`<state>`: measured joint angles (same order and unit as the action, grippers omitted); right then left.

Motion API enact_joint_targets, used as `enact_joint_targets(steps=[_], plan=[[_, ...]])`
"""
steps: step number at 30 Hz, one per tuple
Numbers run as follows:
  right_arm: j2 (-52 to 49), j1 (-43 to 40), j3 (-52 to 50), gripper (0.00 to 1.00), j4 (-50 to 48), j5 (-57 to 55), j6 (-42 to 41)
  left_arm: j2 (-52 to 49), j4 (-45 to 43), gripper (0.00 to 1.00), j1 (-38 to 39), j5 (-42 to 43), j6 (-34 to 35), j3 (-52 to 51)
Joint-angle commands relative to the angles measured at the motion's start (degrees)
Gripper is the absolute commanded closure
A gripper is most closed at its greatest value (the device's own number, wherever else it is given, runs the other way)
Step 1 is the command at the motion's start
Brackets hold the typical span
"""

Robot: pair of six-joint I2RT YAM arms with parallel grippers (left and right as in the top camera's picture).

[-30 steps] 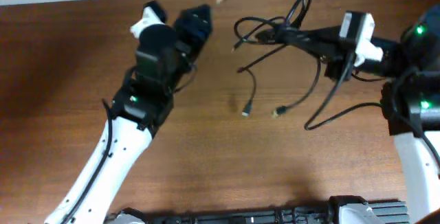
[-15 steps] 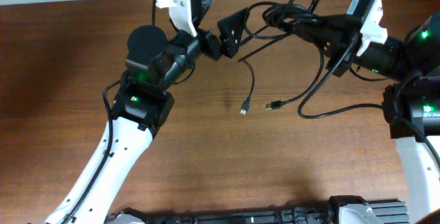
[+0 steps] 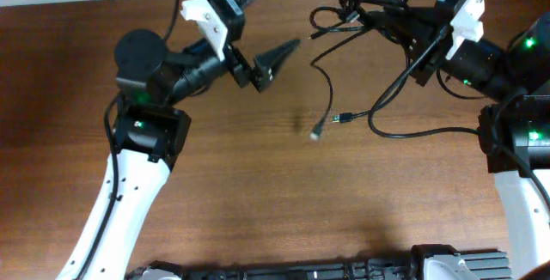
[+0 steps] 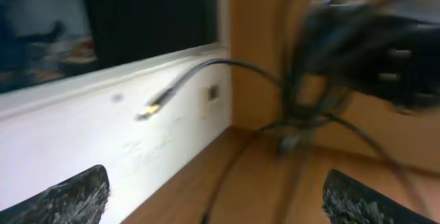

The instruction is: Untangle cables

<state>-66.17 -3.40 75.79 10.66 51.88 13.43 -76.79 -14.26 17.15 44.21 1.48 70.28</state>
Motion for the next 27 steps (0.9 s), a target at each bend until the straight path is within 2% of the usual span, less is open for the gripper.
enact_joint_targets(steps=[1,6,7,8,10,12,17,21,24,27], plan=[[0.46,-0.11,1.33,0.96,-0.61,-1.09,-0.68,1.29,-0.31,0.01,0.04,9.49,-1.36,0.37],[0.46,-0.04,1.33,0.96,-0.5,-1.11,-0.96,1.27,-6.8,0.01,0.92,13.14,-1.36,0.37],[0.46,0.0,1.33,0.96,-0.63,-0.17,-1.97,1.16,-7.13,0.01,1.66,13.05,-3.06,0.37],[0.46,0.0,1.33,0.96,-0.59,3.08,-1.92,0.94,-7.17,0.01,2.38,11.56,-6.19,0.37],[0.44,-0.02,1.31,0.96,0.04,9.14,-0.09,0.9,-7.61,0.01,2.62,4.2,-6.29,0.37],[0.44,-0.02,1.31,0.96,2.47,15.61,5.97,0.9,-9.53,0.01,2.62,-0.85,-6.27,0.37],[-0.11,-0.02,1.27,0.96,4.17,15.69,7.58,0.92,-19.26,0.08,2.58,-2.82,-6.25,0.37],[-0.13,-0.02,1.27,0.96,4.09,18.38,7.8,0.9,-18.97,0.14,2.58,-12.85,-5.92,0.37],[-0.2,-0.02,1.27,0.96,4.13,17.97,8.79,0.9,-18.43,0.06,2.62,-13.16,-3.41,0.37],[-0.2,-0.02,1.27,0.96,4.09,18.01,8.85,0.9,-17.38,0.13,2.62,-16.48,-1.09,0.37]])
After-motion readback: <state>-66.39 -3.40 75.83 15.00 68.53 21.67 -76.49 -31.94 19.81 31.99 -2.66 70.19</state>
